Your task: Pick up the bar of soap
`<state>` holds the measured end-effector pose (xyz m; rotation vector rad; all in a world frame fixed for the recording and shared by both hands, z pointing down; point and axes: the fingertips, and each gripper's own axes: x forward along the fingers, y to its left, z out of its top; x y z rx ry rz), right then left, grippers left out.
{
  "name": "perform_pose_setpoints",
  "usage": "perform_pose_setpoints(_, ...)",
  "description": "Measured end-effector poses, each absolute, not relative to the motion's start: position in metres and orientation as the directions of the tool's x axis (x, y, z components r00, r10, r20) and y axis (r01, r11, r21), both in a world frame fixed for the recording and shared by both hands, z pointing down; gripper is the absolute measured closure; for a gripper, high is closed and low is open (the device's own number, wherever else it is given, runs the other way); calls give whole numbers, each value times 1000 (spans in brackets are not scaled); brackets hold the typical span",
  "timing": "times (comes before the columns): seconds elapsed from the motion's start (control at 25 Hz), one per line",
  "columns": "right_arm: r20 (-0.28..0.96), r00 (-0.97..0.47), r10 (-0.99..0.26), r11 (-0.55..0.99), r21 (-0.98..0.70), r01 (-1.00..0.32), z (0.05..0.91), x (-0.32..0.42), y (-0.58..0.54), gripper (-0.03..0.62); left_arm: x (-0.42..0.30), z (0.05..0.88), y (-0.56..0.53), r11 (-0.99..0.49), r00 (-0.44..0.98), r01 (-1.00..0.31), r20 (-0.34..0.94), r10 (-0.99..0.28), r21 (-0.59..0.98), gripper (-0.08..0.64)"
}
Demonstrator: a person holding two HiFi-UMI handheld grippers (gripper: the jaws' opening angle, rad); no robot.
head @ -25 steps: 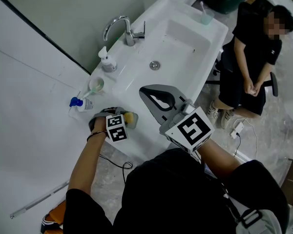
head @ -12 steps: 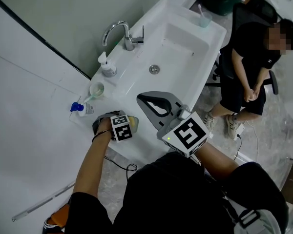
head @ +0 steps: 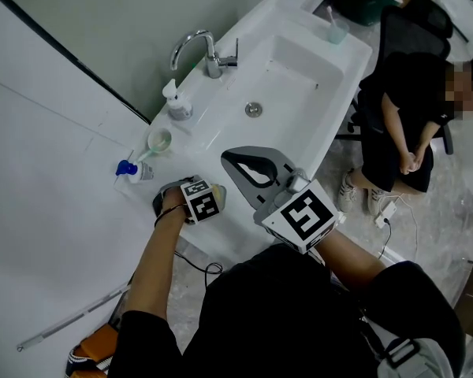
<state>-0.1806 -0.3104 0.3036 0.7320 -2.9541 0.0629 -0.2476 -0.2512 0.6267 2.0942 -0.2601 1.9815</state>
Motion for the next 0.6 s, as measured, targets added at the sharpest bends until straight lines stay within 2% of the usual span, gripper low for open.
perform_pose_setpoints(0.6,103,-873,-476,876,-28,-481,305,-172,-313,584,-248,625,-252,-923,83,-377,995,50,78,354)
